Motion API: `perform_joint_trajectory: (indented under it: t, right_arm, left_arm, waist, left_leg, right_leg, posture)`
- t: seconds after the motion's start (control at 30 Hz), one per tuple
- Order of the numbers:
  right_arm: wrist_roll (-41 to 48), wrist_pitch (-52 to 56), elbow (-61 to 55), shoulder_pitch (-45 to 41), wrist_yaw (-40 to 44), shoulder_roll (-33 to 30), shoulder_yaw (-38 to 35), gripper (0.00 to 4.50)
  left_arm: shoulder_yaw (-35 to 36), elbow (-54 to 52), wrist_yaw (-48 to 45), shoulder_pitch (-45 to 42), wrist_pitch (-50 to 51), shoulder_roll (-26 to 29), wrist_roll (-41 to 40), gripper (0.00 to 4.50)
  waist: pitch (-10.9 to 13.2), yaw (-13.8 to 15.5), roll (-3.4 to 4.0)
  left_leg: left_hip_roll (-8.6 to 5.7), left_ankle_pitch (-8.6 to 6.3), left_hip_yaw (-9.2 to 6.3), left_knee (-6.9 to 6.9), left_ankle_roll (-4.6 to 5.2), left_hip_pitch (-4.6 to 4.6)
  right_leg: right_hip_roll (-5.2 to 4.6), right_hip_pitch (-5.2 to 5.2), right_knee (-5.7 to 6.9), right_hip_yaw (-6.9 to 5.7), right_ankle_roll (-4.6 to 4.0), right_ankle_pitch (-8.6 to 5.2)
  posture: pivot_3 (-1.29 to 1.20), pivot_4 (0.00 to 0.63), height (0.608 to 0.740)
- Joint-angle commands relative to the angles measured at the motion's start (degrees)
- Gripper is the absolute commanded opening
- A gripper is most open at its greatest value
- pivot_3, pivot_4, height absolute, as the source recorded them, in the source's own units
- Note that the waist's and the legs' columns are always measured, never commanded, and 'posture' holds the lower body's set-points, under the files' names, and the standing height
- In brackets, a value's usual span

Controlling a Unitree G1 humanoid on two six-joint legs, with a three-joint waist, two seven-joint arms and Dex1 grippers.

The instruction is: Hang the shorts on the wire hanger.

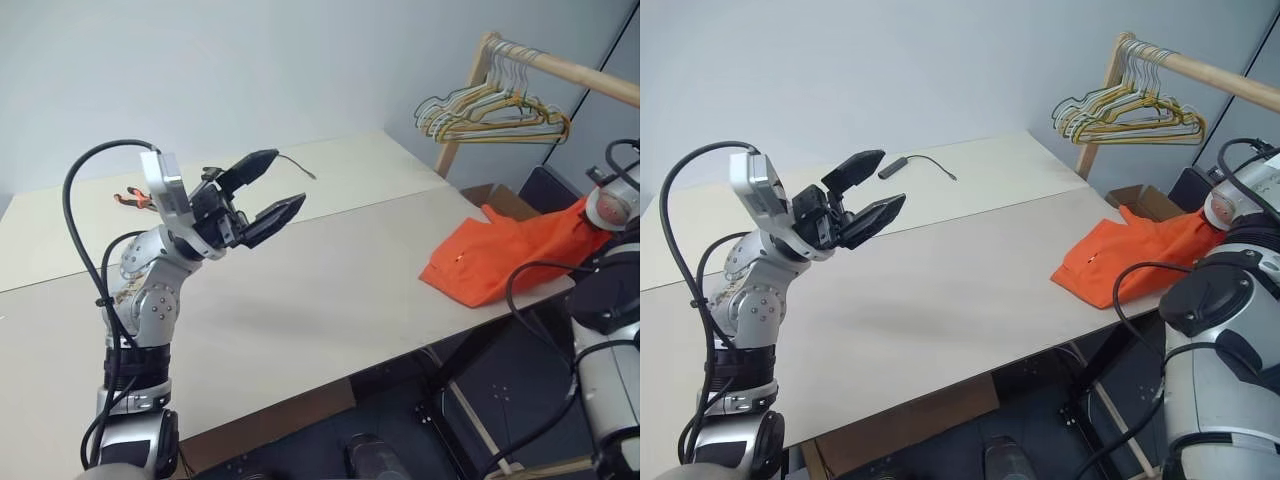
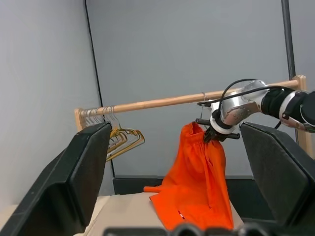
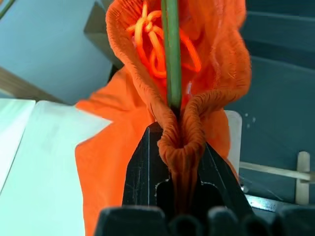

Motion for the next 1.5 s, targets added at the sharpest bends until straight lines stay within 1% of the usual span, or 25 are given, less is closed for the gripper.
perform_joint_trajectory:
  t: [0.03,0.23,0.3,0.33,0.47,0.5,0.63,0.67,0.87,0.97,1.03,1.17,1.27,1.33,1.4,1.5]
  right_arm:
    - [2.7,-1.0,1.1,-2.0,-1.3,-0.7,1.0,0.05]
    - [3.8,-2.3,2.3,-1.2,-2.6,-0.7,3.5,0.05]
    - [3.7,-4.0,2.2,-0.6,-3.6,-0.5,4.2,0.79]
    - [3.7,-4.4,2.3,-0.5,-3.9,-0.5,4.6,1.05]
    - [3.1,-5.7,2.0,-0.2,-4.4,-0.4,7.0,2.40]
    - [3.2,-5.9,1.9,-0.1,-4.7,-0.4,7.2,2.84]
    - [1.9,-6.3,0.0,0.3,-5.2,-0.1,10.6,4.26]
    - [1.7,-6.3,-1.1,0.3,-5.8,0.1,11.3,4.46]
    - [-2.7,-5.6,-12.7,1.7,-8.6,2.3,18.5,4.46]
    - [-5.0,-5.4,-21.3,3.3,-6.0,3.8,23.7,4.46]
    - [-7.1,-5.5,-26.6,4.3,-3.1,4.5,28.5,4.46]
    - [-12.5,-9.2,-36.3,7.5,0.3,6.3,36.6,4.46]
    - [-15.5,-13.6,-38.2,10.1,5.7,6.6,42.3,4.46]
    - [-16.1,-16.2,-39.9,12.0,11.4,7.1,46.0,4.46]
    - [-16.4,-16.8,-41.2,13.4,14.8,8.5,47.9,4.46]
    - [-16.9,-18.5,-43.4,16.4,22.3,9.4,52.1,4.46]
  left_arm:
    - [0.7,-1.9,-0.5,-0.9,-1.0,-0.1,-1.4,4.50]
    - [1.0,-3.3,-2.5,0.1,-1.1,-0.4,-3.9,4.50]
    - [0.7,-3.5,-2.5,0.4,-1.4,-0.5,-3.7,4.50]
    - [0.6,-3.5,-2.5,0.5,-1.5,-0.6,-3.6,4.50]
    - [0.5,-3.7,-2.4,0.7,-1.4,-0.7,-3.5,4.50]
    - [0.5,-3.8,-2.4,0.7,-1.4,-0.7,-3.5,4.50]
    - [0.5,-4.2,-2.0,1.1,-1.4,-0.6,-3.1,4.50]
    - [0.5,-4.2,-2.0,1.2,-1.4,-0.5,-3.1,4.50]
    - [0.6,-4.7,-1.7,1.5,-1.2,0.0,-3.0,4.50]
    - [1.0,-4.8,-1.5,1.4,-0.8,0.3,-3.4,4.50]
    - [1.2,-4.8,-1.5,1.4,-0.2,0.8,-3.9,4.50]
    - [1.5,-4.5,-1.0,1.8,-0.4,1.5,-3.3,4.50]
    - [2.5,-3.5,0.4,2.1,-0.8,2.4,-2.2,4.50]
    - [3.3,-2.9,0.7,2.7,-0.6,3.7,-1.6,4.50]
    - [4.2,-3.5,-0.3,4.4,-0.6,5.5,-1.4,4.50]
    - [5.7,-5.1,0.3,7.6,0.6,8.5,-1.2,4.50]
  waist:
    - [0.0,0.0,0.00]
    - [0.0,0.0,0.00]
    - [0.0,0.0,0.00]
    - [0.0,0.1,0.00]
    - [0.0,0.3,0.02]
    - [0.0,0.3,0.02]
    - [0.0,0.7,0.02]
    - [0.0,0.8,0.02]
    - [0.0,1.8,0.07]
    - [0.0,2.2,0.07]
    - [0.0,2.2,0.08]
    - [0.0,2.2,0.08]
    - [0.0,2.5,0.07]
    - [0.0,2.6,0.06]
    - [0.0,2.7,0.06]
    - [0.0,3.1,0.06]
  left_leg:
    - [-0.05,0.00,0.01,0.00,0.05,0.01]
    - [-0.14,-0.01,0.08,0.01,0.16,0.00]
    - [-0.14,-0.01,0.09,0.01,0.16,0.00]
    - [-0.14,-0.01,0.09,0.01,0.16,0.00]
    - [-0.17,0.00,0.09,0.01,0.17,0.00]
    - [-0.17,0.00,0.09,0.01,0.18,0.00]
    - [-0.17,0.00,0.10,0.01,0.19,0.00]
    - [-0.17,-0.01,0.10,0.01,0.19,0.00]
    - [-0.16,0.00,0.10,0.01,0.19,-0.01]
    - [-0.15,0.00,0.09,0.02,0.19,-0.02]
    - [-0.15,-0.01,0.10,0.03,0.19,-0.02]
    - [-0.13,0.00,0.10,0.04,0.19,0.00]
    - [-0.13,0.00,0.09,0.06,0.19,0.00]
    - [-0.14,0.00,0.10,0.08,0.19,0.01]
    - [-0.14,0.00,0.11,0.07,0.19,0.01]
    - [-0.13,0.00,0.12,0.06,0.18,0.02]
  right_leg:
    - [0.00,0.00,-0.02,0.12,0.06,0.00]
    - [0.00,0.02,-0.10,0.35,0.23,0.03]
    - [0.00,0.02,-0.10,0.36,0.23,0.03]
    - [0.00,0.02,-0.10,0.35,0.23,0.03]
    - [-0.01,0.01,-0.10,0.37,0.24,0.04]
    - [-0.01,0.00,-0.10,0.38,0.25,0.04]
    - [-0.02,0.00,-0.13,0.37,0.27,0.04]
    - [-0.02,-0.01,-0.13,0.38,0.27,0.05]
    - [-0.02,-0.06,-0.10,0.38,0.27,0.05]
    - [-0.02,-0.09,-0.10,0.37,0.27,0.05]
    - [-0.01,-0.09,-0.09,0.37,0.28,0.05]
    - [-0.01,-0.09,-0.04,0.37,0.28,0.05]
    - [-0.01,-0.09,-0.01,0.36,0.28,0.06]
    - [-0.01,-0.09,-0.01,0.36,0.29,0.06]
    - [-0.01,-0.10,-0.02,0.37,0.29,0.06]
    - [-0.01,-0.12,0.02,0.36,0.28,0.06]
  posture:
    - [-0.13,0.000,0.740]
    - [-0.12,0.000,0.740]
    - [-0.12,0.000,0.740]
    - [-0.11,0.000,0.740]
    - [-0.11,0.000,0.740]
    - [-0.11,0.000,0.740]
    - [-0.10,0.000,0.740]
    - [-0.10,0.000,0.740]
    - [-0.10,0.000,0.740]
    - [-0.09,0.000,0.740]
    - [-0.09,0.000,0.740]
    - [-0.08,0.000,0.740]
    - [-0.06,0.000,0.740]
    - [-0.06,0.000,0.740]
    - [-0.04,0.000,0.740]
    - [-0.02,0.000,0.740]
